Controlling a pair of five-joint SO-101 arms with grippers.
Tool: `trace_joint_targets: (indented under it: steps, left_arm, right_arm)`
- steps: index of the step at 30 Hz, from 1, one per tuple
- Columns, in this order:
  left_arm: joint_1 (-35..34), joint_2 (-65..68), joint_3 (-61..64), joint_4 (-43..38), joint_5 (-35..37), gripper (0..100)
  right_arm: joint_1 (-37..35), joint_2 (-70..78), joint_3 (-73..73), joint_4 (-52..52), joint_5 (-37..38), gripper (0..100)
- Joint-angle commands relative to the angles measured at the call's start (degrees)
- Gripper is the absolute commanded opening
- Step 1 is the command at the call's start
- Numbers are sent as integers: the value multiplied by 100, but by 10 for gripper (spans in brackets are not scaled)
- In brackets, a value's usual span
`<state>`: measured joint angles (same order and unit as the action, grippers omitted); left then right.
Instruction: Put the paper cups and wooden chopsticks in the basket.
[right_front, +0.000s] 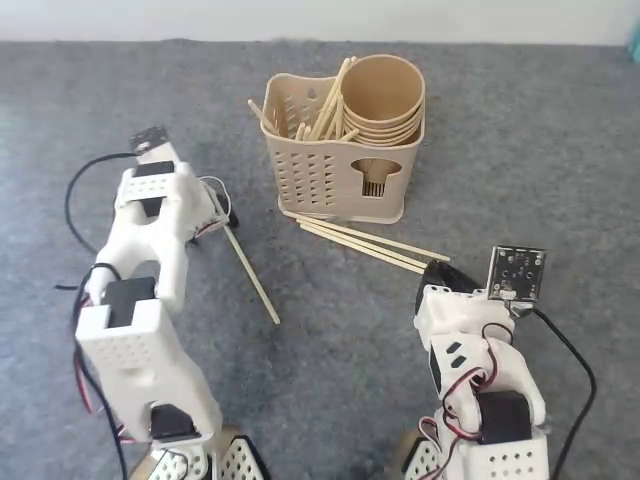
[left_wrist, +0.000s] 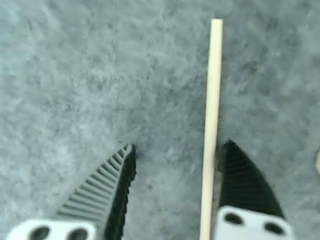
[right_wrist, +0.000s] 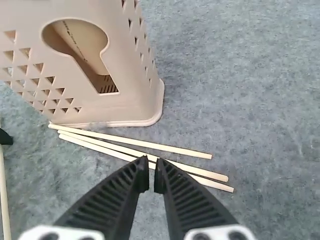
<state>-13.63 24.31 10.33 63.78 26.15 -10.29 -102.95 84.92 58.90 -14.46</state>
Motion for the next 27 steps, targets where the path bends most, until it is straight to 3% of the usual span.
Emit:
trace_joint_targets:
  steps: [1,4,18,21,27]
  left_arm:
    - [246,9,-198,123,-167,100]
    - [440,18,-171,299,-659,37]
    - [607,-229,-4,818,-703,9]
    - [519,-624,66,879,-703,10]
    - [387,-1679,479,800,-712,10]
  right_arm:
    - [48,-92,-325,13,97,34]
    - [48,-92,-334,13,97,34]
    - [66,-101,-475,75,114,33]
    - [330,-31,-721,268,598,32]
    - [716,1587,-1459,470,844,33]
